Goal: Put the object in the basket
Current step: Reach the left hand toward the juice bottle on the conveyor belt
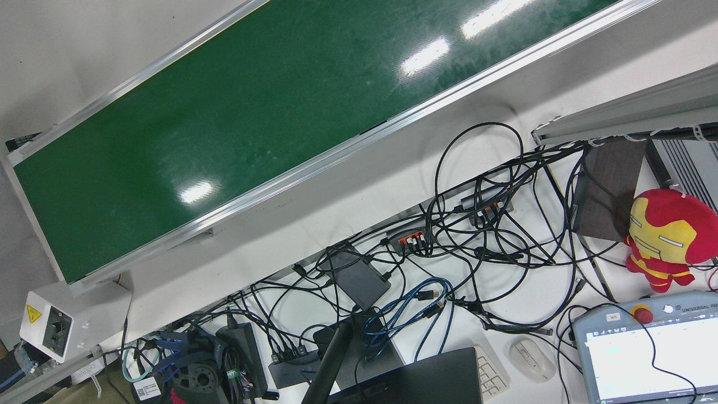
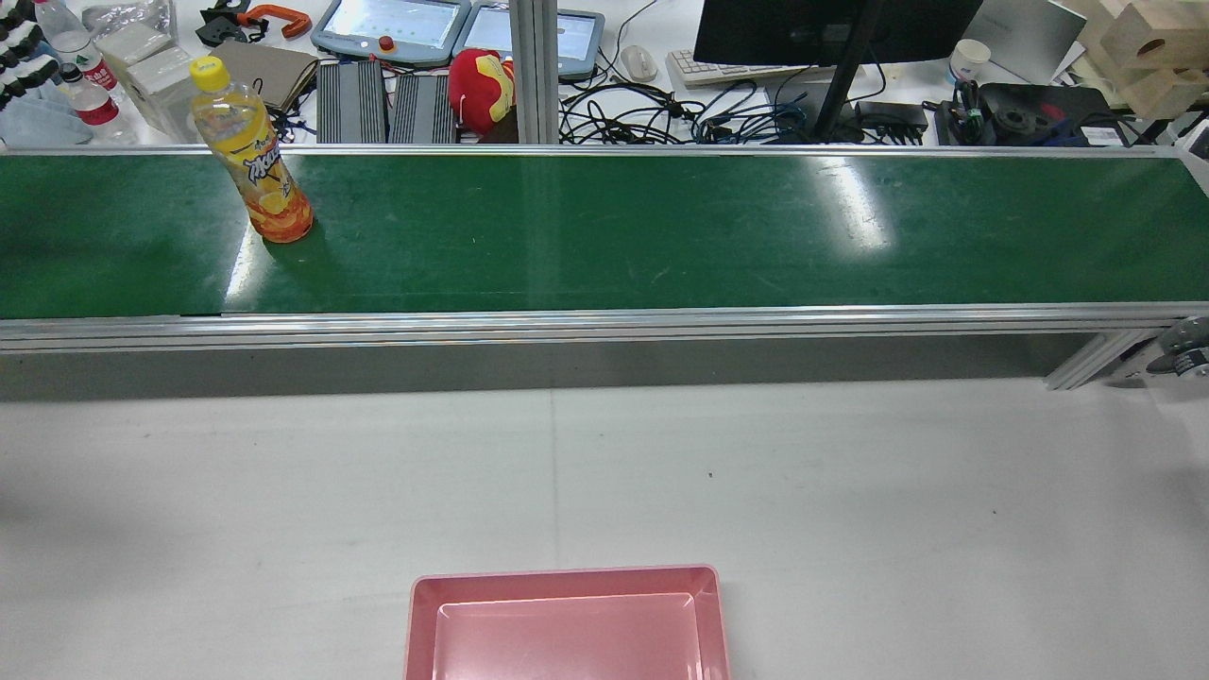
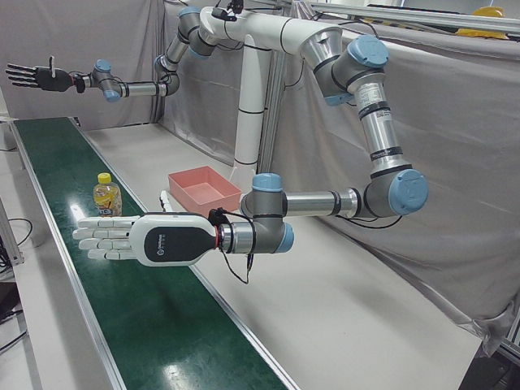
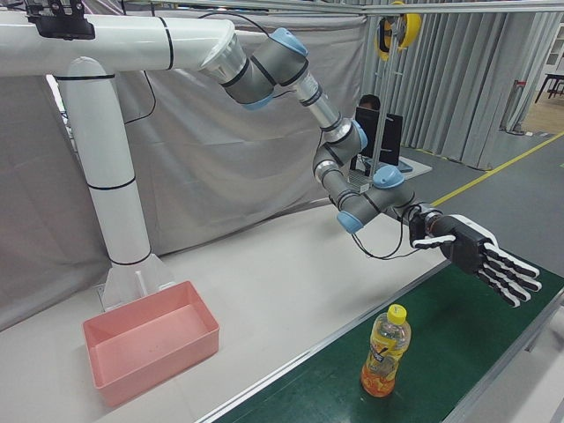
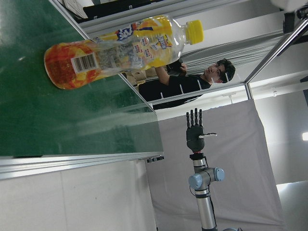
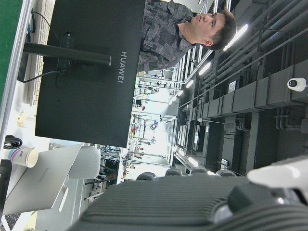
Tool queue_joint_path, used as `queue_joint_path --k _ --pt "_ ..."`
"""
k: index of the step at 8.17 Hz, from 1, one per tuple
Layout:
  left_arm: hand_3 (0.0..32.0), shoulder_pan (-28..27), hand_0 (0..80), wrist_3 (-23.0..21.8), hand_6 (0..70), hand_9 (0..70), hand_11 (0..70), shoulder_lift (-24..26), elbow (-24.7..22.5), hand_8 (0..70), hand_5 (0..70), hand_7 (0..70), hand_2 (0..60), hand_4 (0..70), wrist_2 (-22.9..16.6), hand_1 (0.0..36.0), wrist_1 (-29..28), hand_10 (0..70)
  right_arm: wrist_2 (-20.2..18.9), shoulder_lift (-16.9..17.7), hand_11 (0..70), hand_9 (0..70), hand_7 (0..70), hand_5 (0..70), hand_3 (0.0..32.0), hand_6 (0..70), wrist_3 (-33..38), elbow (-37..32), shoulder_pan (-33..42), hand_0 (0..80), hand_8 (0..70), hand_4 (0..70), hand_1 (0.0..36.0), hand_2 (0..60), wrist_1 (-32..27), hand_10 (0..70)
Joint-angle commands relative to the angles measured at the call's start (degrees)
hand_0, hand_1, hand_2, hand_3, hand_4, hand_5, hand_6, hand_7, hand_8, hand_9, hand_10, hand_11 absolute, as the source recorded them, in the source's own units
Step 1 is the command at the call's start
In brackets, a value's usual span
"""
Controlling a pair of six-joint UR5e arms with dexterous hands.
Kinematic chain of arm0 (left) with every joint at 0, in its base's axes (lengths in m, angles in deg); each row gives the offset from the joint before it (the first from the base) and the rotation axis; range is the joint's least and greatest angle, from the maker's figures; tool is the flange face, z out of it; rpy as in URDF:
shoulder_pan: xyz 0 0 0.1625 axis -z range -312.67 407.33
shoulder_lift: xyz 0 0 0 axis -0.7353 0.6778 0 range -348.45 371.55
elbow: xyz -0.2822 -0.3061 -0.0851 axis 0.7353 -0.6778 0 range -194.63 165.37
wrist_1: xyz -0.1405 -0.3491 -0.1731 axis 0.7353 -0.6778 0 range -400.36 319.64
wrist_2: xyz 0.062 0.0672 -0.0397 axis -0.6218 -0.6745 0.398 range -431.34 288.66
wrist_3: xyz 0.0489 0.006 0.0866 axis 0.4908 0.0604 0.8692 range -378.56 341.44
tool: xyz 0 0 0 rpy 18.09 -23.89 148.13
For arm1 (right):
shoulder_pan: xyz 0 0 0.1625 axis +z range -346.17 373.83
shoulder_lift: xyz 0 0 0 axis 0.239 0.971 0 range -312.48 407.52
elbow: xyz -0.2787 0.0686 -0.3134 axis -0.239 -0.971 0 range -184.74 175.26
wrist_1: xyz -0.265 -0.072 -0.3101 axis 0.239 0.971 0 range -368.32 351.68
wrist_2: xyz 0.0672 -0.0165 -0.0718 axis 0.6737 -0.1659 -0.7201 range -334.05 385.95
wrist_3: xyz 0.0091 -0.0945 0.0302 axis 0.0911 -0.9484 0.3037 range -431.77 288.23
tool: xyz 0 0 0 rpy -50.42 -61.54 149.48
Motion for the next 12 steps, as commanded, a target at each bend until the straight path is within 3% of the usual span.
queue_joint_path --k 1,3,6,8,12 --pt "0.8 -6.72 56.6 0.96 0.0 4.1 9.8 0.63 -0.13 3.6 0.0 0.0 0.0 1.6 4.74 19.0 0.21 5.0 0.02 0.0 0.0 0.0 0.0 0.0 0.0 0.0 0.08 0.0 -0.05 0.0 0.0 0.0 0.0 0.0 0.0 0.0" --pt "0.0 -9.63 56.5 1.75 0.0 3.8 9.7 5.26 0.22 3.4 1.2 0.0 0.0 3.6 4.96 19.8 3.87 5.0 0.02 0.0 0.0 0.0 0.0 0.0 0.0 0.0 0.0 0.0 0.04 0.0 0.0 0.0 0.0 0.0 0.0 0.0" --pt "0.0 -11.66 56.6 2.55 0.0 4.3 10.2 9.32 0.84 3.7 1.5 0.0 0.0 3.8 6.27 20.0 5.04 5.3 -0.06 0.0 0.0 0.0 0.0 0.0 0.0 0.0 0.08 0.0 0.04 0.0 0.0 0.0 0.0 0.0 0.0 0.0" --pt "0.0 -13.33 55.8 2.64 0.0 4.1 10.2 11.17 3.02 3.6 2.3 0.0 8.2 4.6 6.36 22.3 5.39 5.3 0.02 0.0 0.0 0.0 0.0 0.0 0.0 0.0 0.0 0.09 0.04 0.0 0.0 0.0 0.0 0.0 0.0 0.0" --pt "0.0 -13.34 55.8 2.55 0.0 4.7 10.4 12.76 4.79 3.9 3.8 0.0 11.3 5.9 6.19 23.0 4.95 5.4 -0.06 0.0 0.0 0.0 0.0 0.0 0.0 0.0 0.08 0.09 0.04 0.0 0.0 0.0 0.0 0.0 0.0 0.0"
